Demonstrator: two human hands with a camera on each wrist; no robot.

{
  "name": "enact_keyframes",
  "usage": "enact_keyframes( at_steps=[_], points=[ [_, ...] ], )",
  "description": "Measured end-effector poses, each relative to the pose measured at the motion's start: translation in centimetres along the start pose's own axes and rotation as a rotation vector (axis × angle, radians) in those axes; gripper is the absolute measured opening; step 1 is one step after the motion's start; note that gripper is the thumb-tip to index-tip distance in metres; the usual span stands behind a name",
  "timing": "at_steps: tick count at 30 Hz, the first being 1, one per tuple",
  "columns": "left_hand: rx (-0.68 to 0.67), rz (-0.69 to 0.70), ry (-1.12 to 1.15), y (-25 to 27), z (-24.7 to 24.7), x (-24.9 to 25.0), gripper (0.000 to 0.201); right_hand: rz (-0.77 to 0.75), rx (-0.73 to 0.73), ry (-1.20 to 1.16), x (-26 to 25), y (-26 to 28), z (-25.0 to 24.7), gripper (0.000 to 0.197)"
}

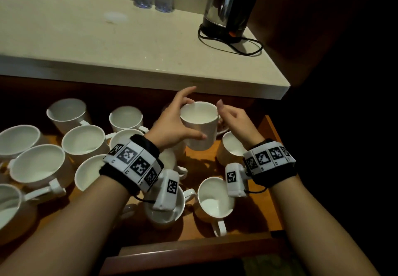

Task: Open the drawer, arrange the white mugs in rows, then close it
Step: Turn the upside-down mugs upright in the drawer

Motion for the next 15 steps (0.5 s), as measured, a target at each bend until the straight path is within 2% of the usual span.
enact_keyframes(
  at_steps=[4,7,11,13,15],
  points=[
    [-0.100,0.001,-0.141,0.2,1.5,-0.5,0.109,0.026,-0.098,0.117,0.8,0.2,0.7,0.026],
    [-0.154,-0.058,-0.158,0.2,2.1,-1.3,0.108,0.090,-0.120,0.256,1.5,0.1,0.9,0.013],
    [-0.250,-0.161,-0.253,0.2,2.0,-2.7,0.100,0.165,-0.160,0.444,2.5,0.3,1.7,0.011],
    [-0.250,-0.202,-0.324,0.1,1.0,-3.3,0.097,0.187,-0.209,0.545,3.0,0.7,2.3,0.007],
    [-0.159,-0.230,-0.292,-0.1,-0.9,-3.5,0.091,0.184,-0.263,0.677,3.1,1.1,2.9,0.011]
  ],
)
Point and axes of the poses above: each hand's wrist, its own y-axis away from the middle knuckle, its own z-axis out of the palm, x = y × z, the point moved 10 cm from there along -y, towards the middle knuckle, and after that the axes turned 13 degrees about y, right-handed, at the moved point
